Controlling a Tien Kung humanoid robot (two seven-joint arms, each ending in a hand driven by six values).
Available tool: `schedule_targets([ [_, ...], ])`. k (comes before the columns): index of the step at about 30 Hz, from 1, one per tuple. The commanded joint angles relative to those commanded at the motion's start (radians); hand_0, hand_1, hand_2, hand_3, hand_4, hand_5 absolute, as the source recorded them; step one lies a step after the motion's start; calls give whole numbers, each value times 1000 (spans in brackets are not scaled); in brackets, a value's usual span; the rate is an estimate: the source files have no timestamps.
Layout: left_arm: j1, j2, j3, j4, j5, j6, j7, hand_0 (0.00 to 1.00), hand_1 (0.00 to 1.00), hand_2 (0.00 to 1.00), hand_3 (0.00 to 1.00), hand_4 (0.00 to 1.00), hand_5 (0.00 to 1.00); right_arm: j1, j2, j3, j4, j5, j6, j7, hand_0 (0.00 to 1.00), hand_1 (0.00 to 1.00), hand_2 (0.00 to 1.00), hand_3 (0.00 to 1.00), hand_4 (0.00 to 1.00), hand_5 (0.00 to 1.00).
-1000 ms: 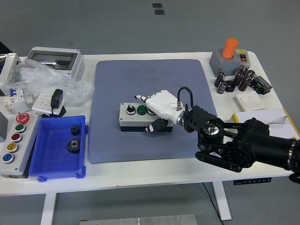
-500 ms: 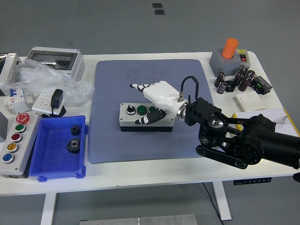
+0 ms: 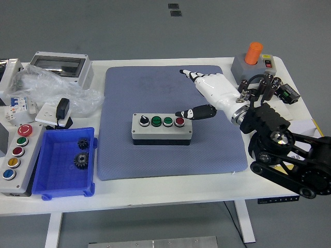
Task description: Pick up the button,place it on the desk,press the button,press the button
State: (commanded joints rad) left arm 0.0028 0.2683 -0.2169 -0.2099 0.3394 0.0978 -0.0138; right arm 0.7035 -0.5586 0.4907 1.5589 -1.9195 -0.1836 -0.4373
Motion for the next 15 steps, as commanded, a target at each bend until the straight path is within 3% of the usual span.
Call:
schedule_targets([
  [1,0,0,-1,0,0,0,0,575,616,574,618,715,225,-11,-22,11,27,19,26,-23,488,619,752,998,953,698],
  [4,-2,1,-2,0,3,0,0,575,616,574,618,715,225,-44,-84,43,105,97,112,-91,488,619,752,998,953,698],
  [6,-3,1,-2,0,3,0,0,575,616,574,618,715,225,-55,-103,53,144,135,154,-123,488,619,752,998,953,698],
  [7,-3,1,-2,-1,4,0,0,575,616,574,619,714,226,-60,-109,57,164,154,176,-136,477,530,322,940,431,84],
  [11,-5,2,-2,-1,4,-1,-2,575,616,574,619,714,226,-66,-114,51,220,215,251,-156,477,530,322,940,431,84],
  [12,-5,3,-1,-1,4,-1,-2,575,616,574,619,714,226,-64,-112,46,220,221,256,-156,477,530,322,940,431,84],
  [13,-5,3,-1,-1,3,-1,-2,576,616,574,618,715,229,-62,-109,39,220,224,259,-156,489,515,280,957,397,2],
  [15,-5,3,2,-1,1,0,-2,576,616,574,618,715,229,-52,-98,20,220,227,254,-152,489,515,280,957,397,2],
])
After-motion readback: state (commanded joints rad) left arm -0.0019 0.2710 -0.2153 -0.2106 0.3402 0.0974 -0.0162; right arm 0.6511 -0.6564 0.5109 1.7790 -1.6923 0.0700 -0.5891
